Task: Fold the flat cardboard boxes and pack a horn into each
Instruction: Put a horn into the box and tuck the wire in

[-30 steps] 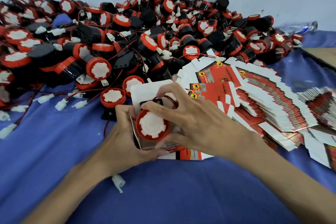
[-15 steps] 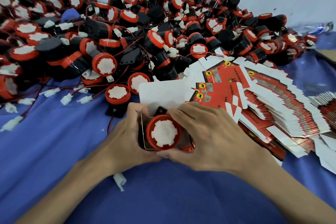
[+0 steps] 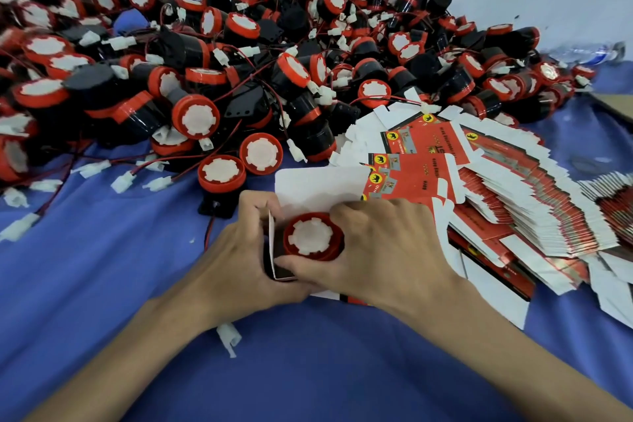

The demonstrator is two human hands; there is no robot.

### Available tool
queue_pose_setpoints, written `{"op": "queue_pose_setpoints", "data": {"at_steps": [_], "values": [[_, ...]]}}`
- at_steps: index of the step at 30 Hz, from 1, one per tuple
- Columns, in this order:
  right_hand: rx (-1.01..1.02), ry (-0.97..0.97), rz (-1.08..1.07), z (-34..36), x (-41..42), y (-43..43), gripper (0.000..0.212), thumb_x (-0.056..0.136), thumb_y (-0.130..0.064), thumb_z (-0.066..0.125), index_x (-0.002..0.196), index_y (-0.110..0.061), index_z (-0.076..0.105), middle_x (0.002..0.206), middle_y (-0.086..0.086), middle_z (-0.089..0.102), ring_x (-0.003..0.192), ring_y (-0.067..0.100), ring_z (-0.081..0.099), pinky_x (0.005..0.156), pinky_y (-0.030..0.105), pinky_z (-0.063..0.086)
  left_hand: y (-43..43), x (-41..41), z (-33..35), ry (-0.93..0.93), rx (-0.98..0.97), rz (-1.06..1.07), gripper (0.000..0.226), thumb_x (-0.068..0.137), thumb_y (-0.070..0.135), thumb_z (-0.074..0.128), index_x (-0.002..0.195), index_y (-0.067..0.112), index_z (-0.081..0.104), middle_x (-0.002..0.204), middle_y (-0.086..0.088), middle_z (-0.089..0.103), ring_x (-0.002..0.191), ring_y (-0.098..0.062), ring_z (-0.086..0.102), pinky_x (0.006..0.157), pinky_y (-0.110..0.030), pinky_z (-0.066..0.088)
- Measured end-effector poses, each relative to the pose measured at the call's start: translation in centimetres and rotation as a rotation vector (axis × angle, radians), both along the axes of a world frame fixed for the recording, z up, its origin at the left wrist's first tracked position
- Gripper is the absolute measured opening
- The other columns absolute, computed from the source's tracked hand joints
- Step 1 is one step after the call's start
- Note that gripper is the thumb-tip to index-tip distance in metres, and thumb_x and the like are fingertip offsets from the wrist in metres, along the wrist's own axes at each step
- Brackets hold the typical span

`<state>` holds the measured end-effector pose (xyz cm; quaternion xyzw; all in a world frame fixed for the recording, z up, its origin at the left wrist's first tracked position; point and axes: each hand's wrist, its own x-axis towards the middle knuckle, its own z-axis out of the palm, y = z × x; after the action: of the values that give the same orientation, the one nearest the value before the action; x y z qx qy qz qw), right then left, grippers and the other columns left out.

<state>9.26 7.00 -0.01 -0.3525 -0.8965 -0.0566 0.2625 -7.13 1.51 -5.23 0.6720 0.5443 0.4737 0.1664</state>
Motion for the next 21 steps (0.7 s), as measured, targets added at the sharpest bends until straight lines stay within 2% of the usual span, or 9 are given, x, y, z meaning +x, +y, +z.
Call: {"op": "queue_pose_setpoints", "data": {"at_steps": [2,4,7,11,13,15,17,19,21], "values": [[-0.017,-0.005,0.085,0.2,0.8,0.2,0.061,0.072,-0.078,0.048,0.069,-0.017,0.059,0.065,-0.006,0.06,0.053,0.016,0.055,0.045,0.024,0.03,0.0,-0.1,-0.1,-0.012,-0.003,-0.022,0.075,0.053,0.047,0.075,0.103,0.058,0.021,0.104,0.038,0.05,0.094,0.003,0.058,0.066,-0.018,0.05],[-0.053,-0.027,0.251,0.3,1.5,0.6,0.051,0.084,-0.065,0.051,0.089,-0.017,0.068,0.084,-0.004,0.063,0.068,0.016,0.058,0.05,0.031,0.043,0.1,-0.1,-0.1,0.007,0.008,-0.02,0.076,0.055,0.048,0.075,0.106,0.058,0.02,0.105,0.039,0.05,0.095,0.006,0.057,0.068,-0.01,0.047],[-0.1,-0.186,0.357,0.8,2.0,0.7,0.047,0.096,-0.049,0.042,0.083,-0.015,0.072,0.087,-0.004,0.064,0.076,0.017,0.055,0.065,0.035,0.047,0.1,0.0,0.1,0.015,0.008,-0.004,0.077,0.055,0.054,0.074,0.107,0.056,0.018,0.105,0.042,0.05,0.09,0.012,0.056,0.066,-0.003,0.042],[-0.065,-0.299,0.339,2.6,2.8,1.2,0.055,0.092,-0.059,0.038,0.087,-0.018,0.076,0.094,-0.008,0.068,0.088,0.015,0.057,0.075,0.035,0.048,0.0,-0.1,0.2,0.041,0.026,0.033,0.073,0.057,0.069,0.072,0.109,0.058,0.021,0.103,0.042,0.049,0.087,0.013,0.055,0.065,-0.002,0.04],[-0.046,-0.312,0.315,3.9,4.3,1.6,0.06,0.084,-0.069,0.041,0.098,-0.021,0.074,0.099,-0.005,0.064,0.089,0.017,0.058,0.07,0.037,0.053,0.1,-0.3,0.3,0.104,0.017,0.057,0.063,0.057,0.067,0.07,0.103,0.058,0.028,0.102,0.039,0.047,0.088,0.013,0.051,0.068,-0.005,0.039],[-0.105,-0.361,0.232,5.0,5.7,1.4,0.076,0.07,-0.086,0.038,0.115,-0.029,0.06,0.1,-0.009,0.06,0.073,0.009,0.055,0.055,0.029,0.049,0.3,-0.4,0.3,0.155,0.008,0.052,0.048,0.061,0.063,0.069,0.096,0.051,0.037,0.098,0.029,0.05,0.087,0.008,0.049,0.07,-0.007,0.038],[-0.255,-0.479,0.127,5.2,6.4,0.6,0.097,0.055,-0.098,0.031,0.136,-0.046,0.023,0.094,-0.017,0.059,0.06,0.003,0.046,0.056,0.023,0.038,0.3,-0.4,0.3,0.18,0.02,0.071,0.044,0.065,0.062,0.068,0.092,0.04,0.041,0.09,0.019,0.051,0.085,0.003,0.049,0.071,-0.008,0.038],[-0.422,-0.493,0.153,4.9,7.0,-1.2,0.095,0.058,-0.092,0.036,0.136,-0.055,-0.005,0.086,-0.014,0.057,0.058,0.0,0.045,0.057,0.023,0.039,0.1,-0.4,0.5,0.178,0.008,0.071,0.039,0.07,0.062,0.063,0.093,0.038,0.044,0.089,0.019,0.052,0.087,0.002,0.05,0.074,-0.009,0.039],[-0.41,-0.461,0.185,4.4,7.1,-1.8,0.082,0.077,-0.069,0.049,0.14,-0.046,0.001,0.08,-0.013,0.058,0.053,-0.001,0.043,0.055,0.027,0.048,-0.1,-0.4,0.6,0.153,-0.037,0.033,0.026,0.08,0.06,0.052,0.097,0.042,0.045,0.096,0.019,0.053,0.094,-0.002,0.053,0.078,-0.016,0.042]]}}
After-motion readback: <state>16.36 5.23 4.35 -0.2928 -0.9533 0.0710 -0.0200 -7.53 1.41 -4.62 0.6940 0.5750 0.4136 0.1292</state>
